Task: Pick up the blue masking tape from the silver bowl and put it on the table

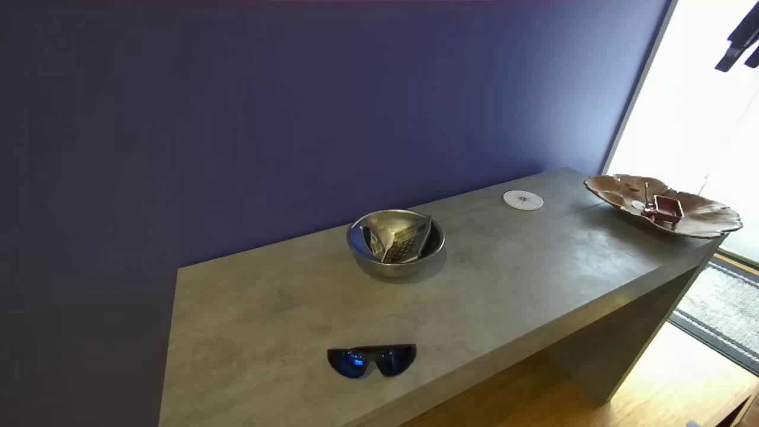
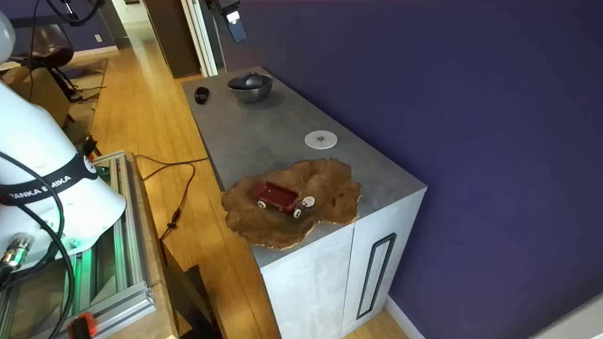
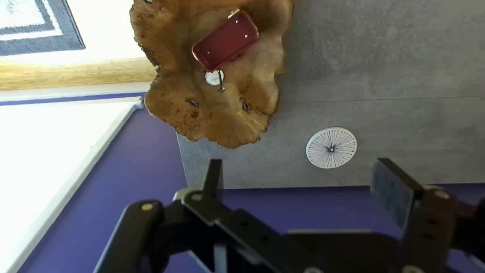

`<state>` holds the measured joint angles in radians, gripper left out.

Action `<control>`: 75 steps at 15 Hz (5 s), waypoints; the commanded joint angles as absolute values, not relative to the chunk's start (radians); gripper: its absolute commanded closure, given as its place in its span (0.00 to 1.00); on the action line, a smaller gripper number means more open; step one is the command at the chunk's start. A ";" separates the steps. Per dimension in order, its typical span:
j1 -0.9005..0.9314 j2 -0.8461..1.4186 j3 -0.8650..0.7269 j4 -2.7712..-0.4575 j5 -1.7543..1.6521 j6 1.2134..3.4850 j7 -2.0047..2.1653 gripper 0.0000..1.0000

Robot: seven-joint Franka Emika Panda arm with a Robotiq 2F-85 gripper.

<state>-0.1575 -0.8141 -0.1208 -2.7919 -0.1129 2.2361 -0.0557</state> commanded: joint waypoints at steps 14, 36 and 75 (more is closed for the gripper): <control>0.077 -0.555 0.007 -2.674 0.067 2.403 0.016 0.00; 0.259 0.218 0.273 -2.106 -0.069 2.472 0.693 0.00; 0.301 0.993 0.490 -1.532 0.355 3.012 0.215 0.08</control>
<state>0.2515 0.9517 0.5221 -1.5930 0.3154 2.9779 0.1463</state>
